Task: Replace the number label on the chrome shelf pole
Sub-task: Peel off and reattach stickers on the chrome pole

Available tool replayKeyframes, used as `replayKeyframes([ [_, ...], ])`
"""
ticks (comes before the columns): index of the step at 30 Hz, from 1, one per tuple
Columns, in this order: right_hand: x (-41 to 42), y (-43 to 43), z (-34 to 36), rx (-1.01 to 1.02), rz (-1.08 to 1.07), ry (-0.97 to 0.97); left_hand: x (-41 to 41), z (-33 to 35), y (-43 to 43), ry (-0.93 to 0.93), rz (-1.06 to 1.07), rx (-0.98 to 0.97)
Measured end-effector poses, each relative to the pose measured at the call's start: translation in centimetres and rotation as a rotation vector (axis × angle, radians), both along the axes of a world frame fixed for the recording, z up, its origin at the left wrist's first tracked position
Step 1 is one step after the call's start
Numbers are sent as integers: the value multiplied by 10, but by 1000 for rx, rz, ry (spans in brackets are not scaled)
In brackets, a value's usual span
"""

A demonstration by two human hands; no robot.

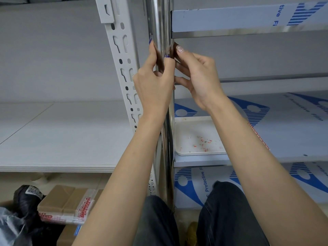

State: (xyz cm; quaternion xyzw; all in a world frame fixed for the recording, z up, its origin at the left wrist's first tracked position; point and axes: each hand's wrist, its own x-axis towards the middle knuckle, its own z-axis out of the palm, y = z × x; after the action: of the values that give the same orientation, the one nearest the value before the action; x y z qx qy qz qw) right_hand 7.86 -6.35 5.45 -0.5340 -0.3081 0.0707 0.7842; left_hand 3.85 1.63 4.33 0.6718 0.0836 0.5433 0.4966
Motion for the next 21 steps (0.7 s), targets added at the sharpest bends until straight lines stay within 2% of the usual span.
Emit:
replayKeyframes([
  [15,2,1,-1,17,16,-3,0,-5,3,-26,-161,-159],
  [21,4,1,0,-13,-14,25,-14,-2,5,28,-289,-113],
])
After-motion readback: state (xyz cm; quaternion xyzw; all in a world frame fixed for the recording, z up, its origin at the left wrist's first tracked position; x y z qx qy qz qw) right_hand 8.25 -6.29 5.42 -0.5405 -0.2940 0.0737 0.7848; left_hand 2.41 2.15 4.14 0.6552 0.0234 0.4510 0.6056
